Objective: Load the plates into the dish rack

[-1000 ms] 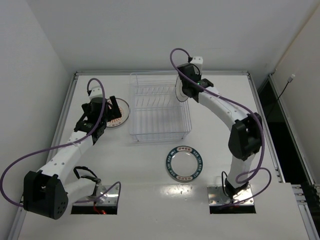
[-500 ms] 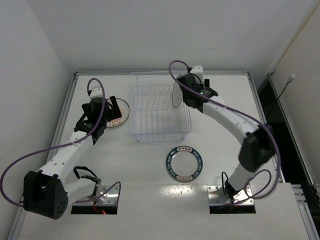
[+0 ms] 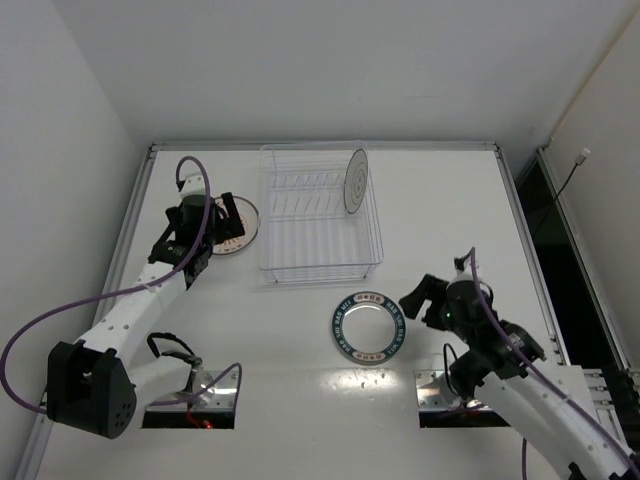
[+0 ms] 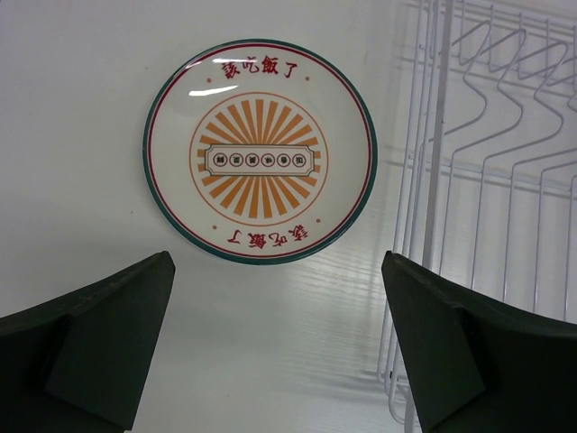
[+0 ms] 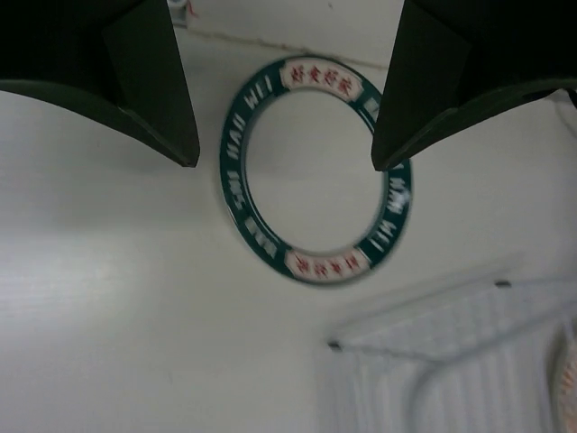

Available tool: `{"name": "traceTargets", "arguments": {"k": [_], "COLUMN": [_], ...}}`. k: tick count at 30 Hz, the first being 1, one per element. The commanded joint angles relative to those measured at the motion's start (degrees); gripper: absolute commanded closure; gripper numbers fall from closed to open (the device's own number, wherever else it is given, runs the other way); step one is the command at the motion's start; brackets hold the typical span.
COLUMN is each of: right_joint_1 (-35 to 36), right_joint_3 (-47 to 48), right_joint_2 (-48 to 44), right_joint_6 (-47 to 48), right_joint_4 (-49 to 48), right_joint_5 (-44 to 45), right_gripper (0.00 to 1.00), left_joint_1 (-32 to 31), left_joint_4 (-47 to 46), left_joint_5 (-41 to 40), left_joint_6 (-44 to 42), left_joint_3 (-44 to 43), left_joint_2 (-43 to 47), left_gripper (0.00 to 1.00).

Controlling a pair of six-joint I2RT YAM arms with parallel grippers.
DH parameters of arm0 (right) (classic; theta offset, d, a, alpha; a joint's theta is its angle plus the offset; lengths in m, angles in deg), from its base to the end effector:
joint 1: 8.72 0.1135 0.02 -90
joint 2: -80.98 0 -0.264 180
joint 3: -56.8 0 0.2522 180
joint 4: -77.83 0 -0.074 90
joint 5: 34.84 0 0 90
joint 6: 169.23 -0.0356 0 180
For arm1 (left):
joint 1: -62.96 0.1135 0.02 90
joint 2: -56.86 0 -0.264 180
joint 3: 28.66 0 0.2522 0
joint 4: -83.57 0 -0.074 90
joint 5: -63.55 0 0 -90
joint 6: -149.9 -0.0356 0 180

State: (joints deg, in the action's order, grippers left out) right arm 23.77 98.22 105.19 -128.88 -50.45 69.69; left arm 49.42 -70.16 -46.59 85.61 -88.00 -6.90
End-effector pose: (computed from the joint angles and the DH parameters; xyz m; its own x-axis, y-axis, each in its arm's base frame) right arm 0.0972 0.0513 0.2349 -0.5728 0.5099 -0.6418 0.1404 0.8325 0.5360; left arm 0.2431 -0.0459 0.2760 -0.4176 -0.3184 -0.8510 -0.2766 0.9367 -0.2147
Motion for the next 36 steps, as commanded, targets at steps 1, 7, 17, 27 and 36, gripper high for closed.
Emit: {"name": "traceTargets", "arguments": {"k": [1, 7, 17, 27, 36], "right_joint_1": [0.03, 0.03, 0.64, 1.79, 1.79], "right_joint_3": [-9.27, -24.3, -28.99, -9.31, -7.62], "right_joint_2": [-7.66, -21.47, -4.88, -13.49, -3.82], "right_joint_6": [-16.74, -29.27, -31.05, -22.08, -23.37], "right_joint_4": [3.08, 4.15, -8.17, 11.85, 12.41], "right_joint_5": [-8.72, -14.69, -18.24, -2.14, -1.08], "right_gripper": [0.25, 0.23, 0.25, 0.26, 0.28], "left_joint_1": [-0.26, -0.26, -0.79, -0.79, -0.79], "left_joint_4": [-1.26, -1.26, -1.26, -1.26, -1.26], "left_joint_5": [0.89, 0.89, 0.89, 0.89, 0.89], "left_joint_6": [-0.4, -0.4, -0.4, -0.4, -0.4], "left_joint_3": [-1.26, -0.74, -0.74, -0.74, -0.74], "left_joint_2": [0.22, -0.3, -0.3, -0.83, -0.83], "left_gripper": [0.0, 0.0, 0.0, 0.0, 0.0]}}
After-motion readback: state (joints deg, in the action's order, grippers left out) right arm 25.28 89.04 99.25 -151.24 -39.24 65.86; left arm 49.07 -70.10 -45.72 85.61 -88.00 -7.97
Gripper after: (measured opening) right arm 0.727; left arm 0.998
